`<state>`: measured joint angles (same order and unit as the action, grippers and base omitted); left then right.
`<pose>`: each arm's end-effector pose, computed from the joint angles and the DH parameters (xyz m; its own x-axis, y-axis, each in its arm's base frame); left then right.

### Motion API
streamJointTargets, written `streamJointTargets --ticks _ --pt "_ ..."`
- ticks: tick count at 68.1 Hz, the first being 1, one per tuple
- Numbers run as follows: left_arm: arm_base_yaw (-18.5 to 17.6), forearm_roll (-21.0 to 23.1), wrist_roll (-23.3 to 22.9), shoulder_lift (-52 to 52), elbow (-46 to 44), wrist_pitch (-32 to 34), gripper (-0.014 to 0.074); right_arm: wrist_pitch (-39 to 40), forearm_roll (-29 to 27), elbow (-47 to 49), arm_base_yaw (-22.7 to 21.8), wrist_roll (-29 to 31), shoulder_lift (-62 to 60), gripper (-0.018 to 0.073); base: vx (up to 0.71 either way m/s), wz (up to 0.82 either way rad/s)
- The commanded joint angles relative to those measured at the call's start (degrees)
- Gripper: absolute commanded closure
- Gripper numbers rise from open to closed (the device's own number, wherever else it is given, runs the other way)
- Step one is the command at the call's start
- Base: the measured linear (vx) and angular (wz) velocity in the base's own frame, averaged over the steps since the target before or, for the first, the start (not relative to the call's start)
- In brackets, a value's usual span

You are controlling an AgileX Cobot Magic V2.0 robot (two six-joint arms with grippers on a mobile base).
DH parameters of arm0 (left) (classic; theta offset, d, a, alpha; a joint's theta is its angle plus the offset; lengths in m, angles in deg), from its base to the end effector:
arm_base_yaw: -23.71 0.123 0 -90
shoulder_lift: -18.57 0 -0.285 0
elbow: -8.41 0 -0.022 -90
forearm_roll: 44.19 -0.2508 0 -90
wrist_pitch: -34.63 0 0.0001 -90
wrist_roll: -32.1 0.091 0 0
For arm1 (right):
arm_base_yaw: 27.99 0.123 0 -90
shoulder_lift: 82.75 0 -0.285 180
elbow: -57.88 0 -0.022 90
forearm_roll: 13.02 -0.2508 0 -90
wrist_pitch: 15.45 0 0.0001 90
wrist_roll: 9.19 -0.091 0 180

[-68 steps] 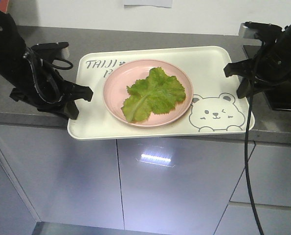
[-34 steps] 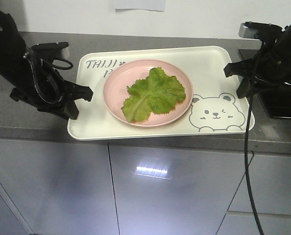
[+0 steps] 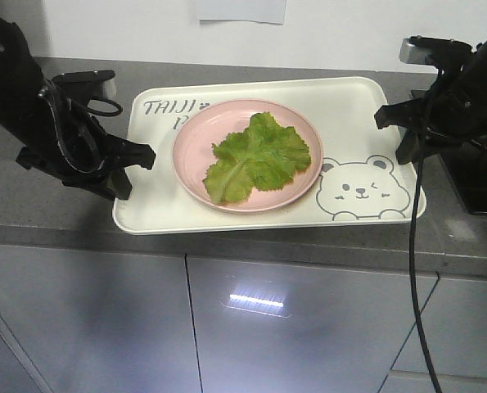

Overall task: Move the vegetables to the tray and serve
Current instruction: 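Drive the base up to the far counter holding the tray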

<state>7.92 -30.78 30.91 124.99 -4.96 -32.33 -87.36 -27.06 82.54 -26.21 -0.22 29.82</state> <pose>0.3443 -0.1176 0.3217 -0.9335 0.1487 -0.3263 0.2335 0.9427 -0.2384 0.3896 0.0331 0.3344 -0.9233 -0.1056 -0.3694 -0.1852 0.9647 0.1871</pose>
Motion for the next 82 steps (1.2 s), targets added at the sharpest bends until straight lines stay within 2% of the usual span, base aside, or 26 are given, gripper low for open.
streamJointTargets --ticks 1,82 --pt "-1.2 5.9 1.8 -3.3 -2.3 2.9 0.0602 -1.6 -6.2 1.5 0.9 1.4 -3.3 0.0565 0.06 0.04" --pt "-1.2 5.9 1.8 -3.3 -2.3 2.9 0.0602 -1.6 -6.2 1.5 0.9 1.4 -3.3 0.0565 0.07 0.00"
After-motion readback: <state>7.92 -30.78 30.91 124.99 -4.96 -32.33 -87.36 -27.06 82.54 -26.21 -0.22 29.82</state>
